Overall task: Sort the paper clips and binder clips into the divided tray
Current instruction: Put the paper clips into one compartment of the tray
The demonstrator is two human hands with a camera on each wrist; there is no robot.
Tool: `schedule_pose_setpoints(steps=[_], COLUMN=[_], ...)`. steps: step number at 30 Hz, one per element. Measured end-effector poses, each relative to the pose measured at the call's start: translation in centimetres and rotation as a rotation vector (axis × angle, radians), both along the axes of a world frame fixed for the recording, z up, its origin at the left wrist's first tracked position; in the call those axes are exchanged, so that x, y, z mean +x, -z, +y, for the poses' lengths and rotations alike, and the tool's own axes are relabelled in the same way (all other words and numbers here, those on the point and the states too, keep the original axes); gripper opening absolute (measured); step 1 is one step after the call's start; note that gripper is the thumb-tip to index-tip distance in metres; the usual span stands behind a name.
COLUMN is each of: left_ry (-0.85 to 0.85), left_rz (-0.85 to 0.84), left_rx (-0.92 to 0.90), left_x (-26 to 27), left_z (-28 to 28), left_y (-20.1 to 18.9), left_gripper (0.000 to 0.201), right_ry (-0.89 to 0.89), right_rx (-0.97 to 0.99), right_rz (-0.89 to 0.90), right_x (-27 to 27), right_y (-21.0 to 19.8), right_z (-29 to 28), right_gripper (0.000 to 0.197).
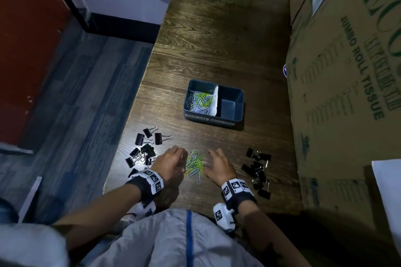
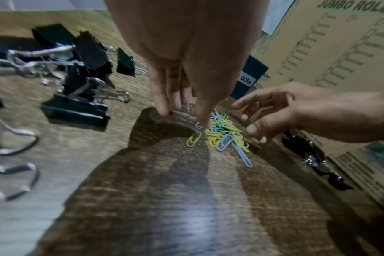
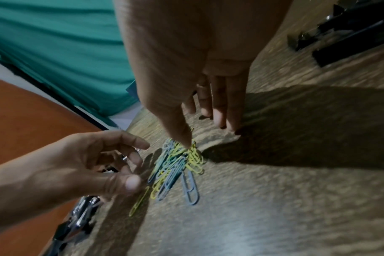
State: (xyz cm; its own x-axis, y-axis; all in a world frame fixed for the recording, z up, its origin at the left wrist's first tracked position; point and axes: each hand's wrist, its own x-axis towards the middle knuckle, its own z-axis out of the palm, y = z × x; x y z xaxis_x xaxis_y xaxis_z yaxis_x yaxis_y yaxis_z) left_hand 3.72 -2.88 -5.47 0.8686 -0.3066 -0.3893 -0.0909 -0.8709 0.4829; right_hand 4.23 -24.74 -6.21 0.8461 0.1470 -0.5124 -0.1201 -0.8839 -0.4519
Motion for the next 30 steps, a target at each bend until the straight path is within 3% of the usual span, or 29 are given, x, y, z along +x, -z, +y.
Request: schedule_pose_setpoints(steps=[2,3,6,10,15,18,22,24,30], left_ry=[0.12,0.19,0.356,0.351,0.238,0.202,0.16,0.088,-0.121], left_rz=[0.02,0.031,0.03,0.019,-0.026,-0.047,-0.059,-0.043,-0.032], left_rx=[0.107,0.154,0.253,0.194,0.092,0.067,0.061,0.006,-0.219], left_x=[0.2,0.3,0.7,0.8,0.4,0.5,0.7,0.8,1.8], left_z=[0.3,0.2,-0.8,-1.8,-2.5,-2.5,-2.5,-2.1,-0.1], left_y=[0.1,0.1,0.0,0.3,-0.1,-0.2,-0.6,-0.6,-0.6], left_gripper=[0.096,0.11,0.121,0.1,0.05,0.039,0.029,0.02,0.015], right_ry=[-0.109,-0.173,-0.325,-0.282,-0.22,-0.159,-0.118,-0.091,0.138], right_rx=[-0.041,-0.087,-0.185,-0.166,-0.129,-0.128,-0.164,-0.169,-0.091], right_rz=[0.05,0.064,0.033,-0.03,-0.076,-0.089,-0.1,-0.079,0.082], right_x=[0.0,0.0,-0.4,-0.8,-1.0,-0.9,-0.6,-0.4,-0.3], right_y=[0.1,0.1,-0.1,0.1,0.5,0.4,-0.1,-0.4,-1.2], right_z=[-0.2,0.1,1.4,2.3,2.3,1.9,1.6,1.4,0.2], right_gripper=[0.107,0.115,0.108,0.076,0.04,0.023,0.019,0.014,0.009])
